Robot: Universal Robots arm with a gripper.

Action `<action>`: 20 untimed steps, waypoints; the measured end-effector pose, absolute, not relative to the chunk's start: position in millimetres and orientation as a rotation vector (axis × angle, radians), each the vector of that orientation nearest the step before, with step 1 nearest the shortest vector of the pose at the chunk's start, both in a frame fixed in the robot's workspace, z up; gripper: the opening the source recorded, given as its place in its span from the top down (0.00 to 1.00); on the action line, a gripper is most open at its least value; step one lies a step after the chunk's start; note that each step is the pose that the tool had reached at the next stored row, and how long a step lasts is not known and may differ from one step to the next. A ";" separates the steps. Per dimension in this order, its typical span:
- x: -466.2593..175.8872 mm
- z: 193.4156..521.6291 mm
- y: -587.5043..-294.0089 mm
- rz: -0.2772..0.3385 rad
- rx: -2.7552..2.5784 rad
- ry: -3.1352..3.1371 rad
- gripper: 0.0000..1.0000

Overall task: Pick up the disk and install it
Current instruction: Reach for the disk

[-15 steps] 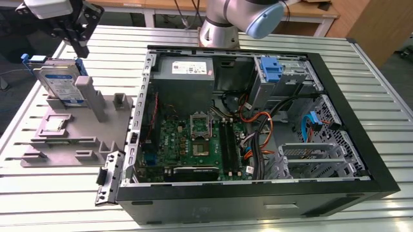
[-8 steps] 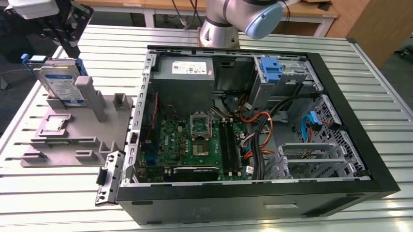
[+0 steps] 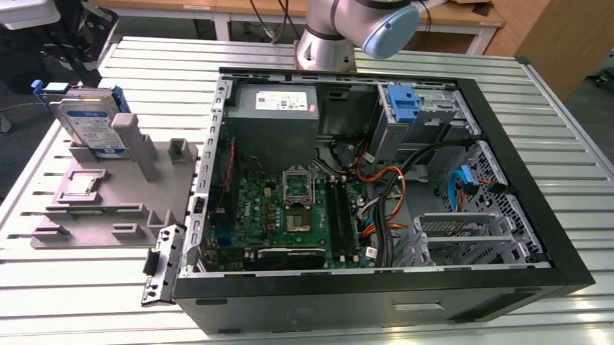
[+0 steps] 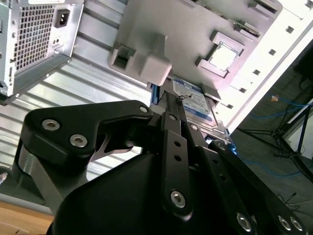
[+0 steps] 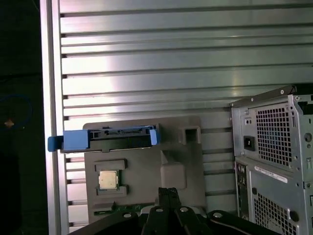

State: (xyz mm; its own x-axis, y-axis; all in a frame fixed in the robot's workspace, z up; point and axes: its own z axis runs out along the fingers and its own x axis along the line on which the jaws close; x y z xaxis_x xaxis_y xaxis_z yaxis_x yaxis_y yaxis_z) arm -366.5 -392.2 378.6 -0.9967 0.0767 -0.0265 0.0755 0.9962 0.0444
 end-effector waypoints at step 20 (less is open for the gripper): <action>-403.3 365.4 -363.3 0.066 0.123 3.111 0.90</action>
State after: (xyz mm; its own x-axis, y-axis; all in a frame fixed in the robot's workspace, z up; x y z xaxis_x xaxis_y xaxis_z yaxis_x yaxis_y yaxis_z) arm -403.3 -363.3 365.4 -0.9965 0.0793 -0.0253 0.0782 0.9960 0.0435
